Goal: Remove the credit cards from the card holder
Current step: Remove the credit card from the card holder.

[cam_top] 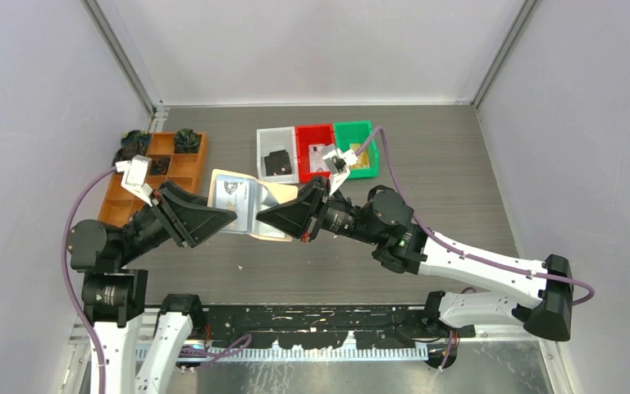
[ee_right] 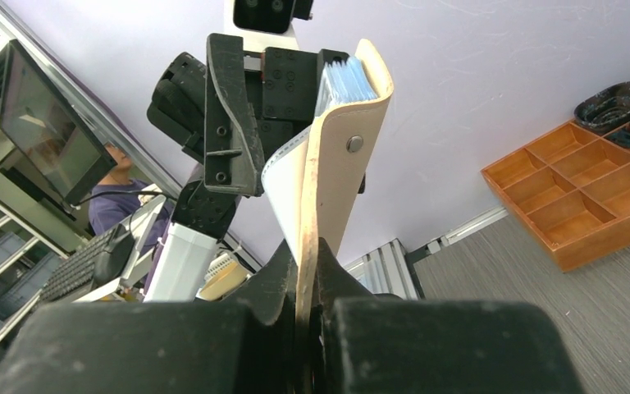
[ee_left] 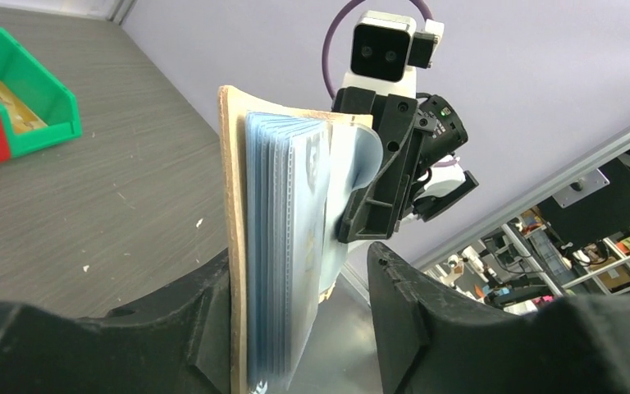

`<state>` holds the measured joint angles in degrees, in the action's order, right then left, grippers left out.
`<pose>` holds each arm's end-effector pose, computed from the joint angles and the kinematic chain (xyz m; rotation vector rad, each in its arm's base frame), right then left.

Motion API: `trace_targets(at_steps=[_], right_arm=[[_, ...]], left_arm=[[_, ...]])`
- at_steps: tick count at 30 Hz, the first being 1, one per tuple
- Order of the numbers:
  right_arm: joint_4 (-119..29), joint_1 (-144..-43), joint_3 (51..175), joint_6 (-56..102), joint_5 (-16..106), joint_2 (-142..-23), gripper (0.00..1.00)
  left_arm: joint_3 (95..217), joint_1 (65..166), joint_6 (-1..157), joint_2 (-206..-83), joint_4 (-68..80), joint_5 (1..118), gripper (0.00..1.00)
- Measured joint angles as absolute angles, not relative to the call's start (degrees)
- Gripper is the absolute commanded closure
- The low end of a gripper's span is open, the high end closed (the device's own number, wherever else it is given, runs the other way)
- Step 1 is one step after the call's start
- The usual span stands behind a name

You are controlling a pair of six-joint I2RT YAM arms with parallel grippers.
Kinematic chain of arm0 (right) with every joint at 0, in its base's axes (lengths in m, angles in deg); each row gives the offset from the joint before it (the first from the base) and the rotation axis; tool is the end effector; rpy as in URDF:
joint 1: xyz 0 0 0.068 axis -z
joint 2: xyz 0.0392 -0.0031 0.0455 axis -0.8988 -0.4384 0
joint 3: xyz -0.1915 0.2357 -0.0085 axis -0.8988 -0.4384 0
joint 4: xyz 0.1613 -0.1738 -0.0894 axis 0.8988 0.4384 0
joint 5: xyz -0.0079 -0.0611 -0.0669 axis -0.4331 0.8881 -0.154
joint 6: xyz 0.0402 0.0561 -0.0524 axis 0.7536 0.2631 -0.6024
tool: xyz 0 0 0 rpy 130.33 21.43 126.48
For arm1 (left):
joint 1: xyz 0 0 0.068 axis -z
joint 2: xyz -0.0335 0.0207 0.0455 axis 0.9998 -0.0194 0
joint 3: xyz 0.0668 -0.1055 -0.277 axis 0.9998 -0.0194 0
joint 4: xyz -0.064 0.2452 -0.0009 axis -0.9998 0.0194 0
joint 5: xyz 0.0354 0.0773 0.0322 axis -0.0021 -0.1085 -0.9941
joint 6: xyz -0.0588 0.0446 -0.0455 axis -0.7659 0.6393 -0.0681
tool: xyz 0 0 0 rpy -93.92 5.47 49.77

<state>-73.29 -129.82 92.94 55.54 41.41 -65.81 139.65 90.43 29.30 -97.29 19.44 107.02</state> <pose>0.0991 0.2565 0.4531 -0.5142 1.3434 1.6794 0.0497 -0.0649 0.4492 0.1729 1.5812 -1.4817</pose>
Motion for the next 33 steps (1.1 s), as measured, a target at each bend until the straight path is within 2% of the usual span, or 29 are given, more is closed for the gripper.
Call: trace_targets(at_steps=[3, 9, 17, 19, 21, 23, 25, 29, 33], right_arm=[[-73.8, -129.8, 92.9, 55.6, 40.8, -66.0, 0.99], [-74.2, -129.8, 92.9, 55.7, 40.6, -66.7, 0.99], [-74.0, -129.8, 93.0, 55.7, 41.1, -66.5, 0.99], [-73.4, -129.8, 93.0, 55.6, 41.5, -66.3, 0.89], [-73.1, -129.8, 93.0, 55.6, 41.9, -66.0, 0.71], [-72.2, -129.9, 93.1, 55.7, 42.4, -65.7, 0.57], [-70.5, -130.0, 93.4, 55.8, 43.2, -65.7, 0.47], [-65.7, -130.0, 94.3, 55.6, 47.1, -65.6, 0.39], [-55.9, -129.9, 98.2, 55.0, 55.3, -63.9, 0.39]], left_arm=[[138.4, 90.4, 27.7, -97.3, 17.3, 107.3, 0.39], [136.2, 90.4, 23.1, -98.5, 12.0, 108.0, 0.43], [136.4, 90.4, 23.0, -99.1, 10.3, 109.2, 0.74], [137.2, 90.4, 24.8, -98.8, 11.8, 109.2, 0.77], [138.0, 90.4, 27.1, -98.3, 13.7, 108.8, 0.8], [138.9, 90.4, 29.5, -97.7, 15.9, 108.3, 0.84], [140.0, 90.4, 31.9, -97.2, 18.5, 107.7, 0.86], [142.4, 90.4, 38.7, -96.5, 24.7, 104.5, 0.95], [143.2, 90.4, 45.8, -95.8, 31.3, 97.9, 0.98]])
